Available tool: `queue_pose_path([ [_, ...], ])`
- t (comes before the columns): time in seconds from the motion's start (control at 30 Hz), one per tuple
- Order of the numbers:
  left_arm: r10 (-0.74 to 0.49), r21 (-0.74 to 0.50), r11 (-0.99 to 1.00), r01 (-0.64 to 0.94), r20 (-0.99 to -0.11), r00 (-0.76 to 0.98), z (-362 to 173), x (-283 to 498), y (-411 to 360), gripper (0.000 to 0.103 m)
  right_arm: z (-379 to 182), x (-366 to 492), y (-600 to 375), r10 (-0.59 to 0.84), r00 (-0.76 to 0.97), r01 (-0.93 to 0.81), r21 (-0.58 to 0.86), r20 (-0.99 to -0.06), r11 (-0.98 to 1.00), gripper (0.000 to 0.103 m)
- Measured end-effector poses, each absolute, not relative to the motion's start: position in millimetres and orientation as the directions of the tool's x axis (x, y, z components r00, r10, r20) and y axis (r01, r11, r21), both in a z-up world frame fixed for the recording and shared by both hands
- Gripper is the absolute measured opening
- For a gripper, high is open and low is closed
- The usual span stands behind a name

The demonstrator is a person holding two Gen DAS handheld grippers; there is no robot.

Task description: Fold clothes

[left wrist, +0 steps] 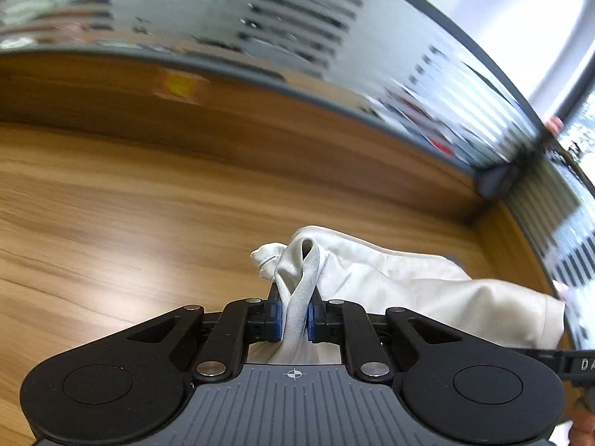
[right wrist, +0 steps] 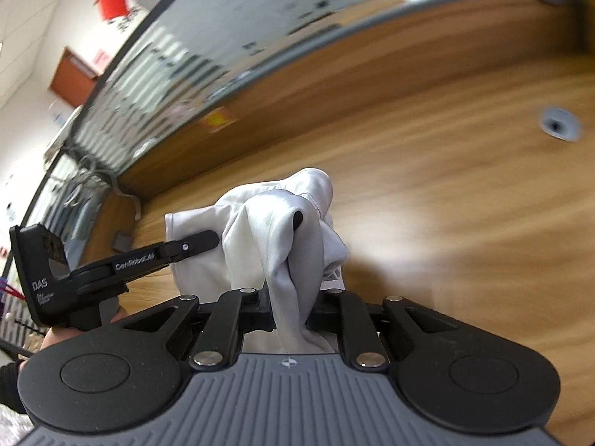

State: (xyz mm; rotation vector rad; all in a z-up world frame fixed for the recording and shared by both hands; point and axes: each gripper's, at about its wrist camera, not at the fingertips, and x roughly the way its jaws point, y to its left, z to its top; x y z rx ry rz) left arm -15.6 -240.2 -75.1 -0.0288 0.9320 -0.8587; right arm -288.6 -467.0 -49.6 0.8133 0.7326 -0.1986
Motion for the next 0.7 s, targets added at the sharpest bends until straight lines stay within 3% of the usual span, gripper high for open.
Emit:
queue_pose_path([
  [0.27,-0.568,-0.238,0.758,0.607,-0.699,0.435,-48.9,73.0,-148.9,0.014,-39.1,-155.4,-405.0,0.191,0.755,0.332,0.616,-0.628,0.714,0.014],
  [0.7,-0.467,-0.130,0.829,0.544,-0.696,0.545,-43.9,240.1,-55.5,0.014,-62.6,54.4,-303.1,0.257,0.759,0.260,0.640,-0.598,0.723,0.014],
])
